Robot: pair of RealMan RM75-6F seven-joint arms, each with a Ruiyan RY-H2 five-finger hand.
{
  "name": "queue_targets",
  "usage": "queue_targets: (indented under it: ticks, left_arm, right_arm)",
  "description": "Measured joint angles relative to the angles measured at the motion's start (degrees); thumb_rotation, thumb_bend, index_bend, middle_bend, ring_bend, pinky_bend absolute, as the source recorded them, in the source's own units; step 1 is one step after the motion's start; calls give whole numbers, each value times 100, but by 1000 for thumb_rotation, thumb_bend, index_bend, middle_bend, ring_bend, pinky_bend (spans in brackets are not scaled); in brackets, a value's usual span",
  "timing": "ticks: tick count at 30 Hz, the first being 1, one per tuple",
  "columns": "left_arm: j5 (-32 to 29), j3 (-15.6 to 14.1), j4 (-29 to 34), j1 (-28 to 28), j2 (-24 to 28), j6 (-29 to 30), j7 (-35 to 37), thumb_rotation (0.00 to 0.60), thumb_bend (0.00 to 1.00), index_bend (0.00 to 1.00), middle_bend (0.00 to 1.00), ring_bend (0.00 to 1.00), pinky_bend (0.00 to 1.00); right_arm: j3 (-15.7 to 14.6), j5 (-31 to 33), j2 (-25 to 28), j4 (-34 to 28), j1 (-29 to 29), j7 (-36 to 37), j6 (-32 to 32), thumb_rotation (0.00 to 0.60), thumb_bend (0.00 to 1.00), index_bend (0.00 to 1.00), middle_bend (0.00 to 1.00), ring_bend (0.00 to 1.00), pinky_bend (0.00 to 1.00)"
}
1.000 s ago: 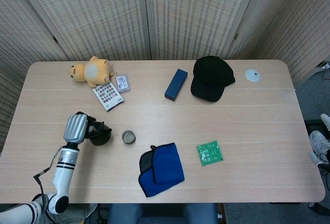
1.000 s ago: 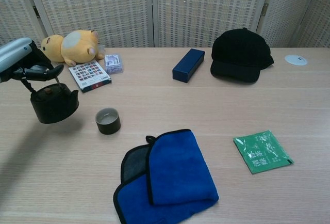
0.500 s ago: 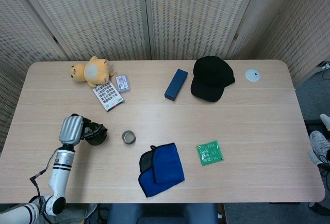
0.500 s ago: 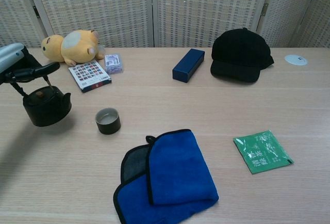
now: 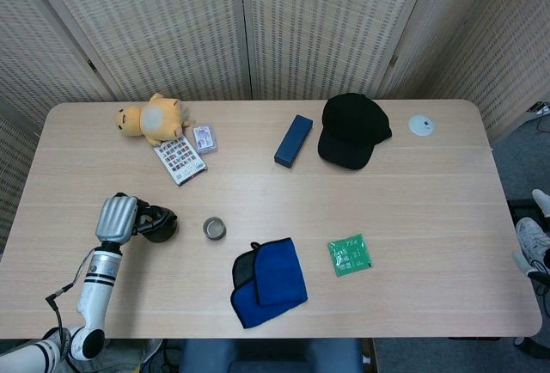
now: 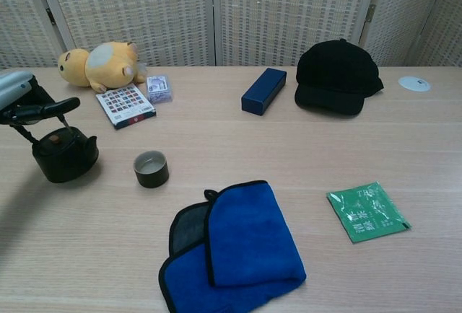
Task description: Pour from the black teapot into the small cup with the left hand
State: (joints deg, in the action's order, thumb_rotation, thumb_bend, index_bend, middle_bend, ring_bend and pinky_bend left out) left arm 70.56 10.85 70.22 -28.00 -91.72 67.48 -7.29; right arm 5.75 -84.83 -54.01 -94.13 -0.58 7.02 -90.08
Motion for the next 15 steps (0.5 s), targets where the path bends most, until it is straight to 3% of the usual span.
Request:
queue_targets:
  ticks: [15]
  left_arm:
    - [-114,-87,-60,0,-30,-177,-342,99,172,898,898,779,350]
  right_arm:
    - [-8,7,-27,40,11,17,21,600,184,20,149,0,0]
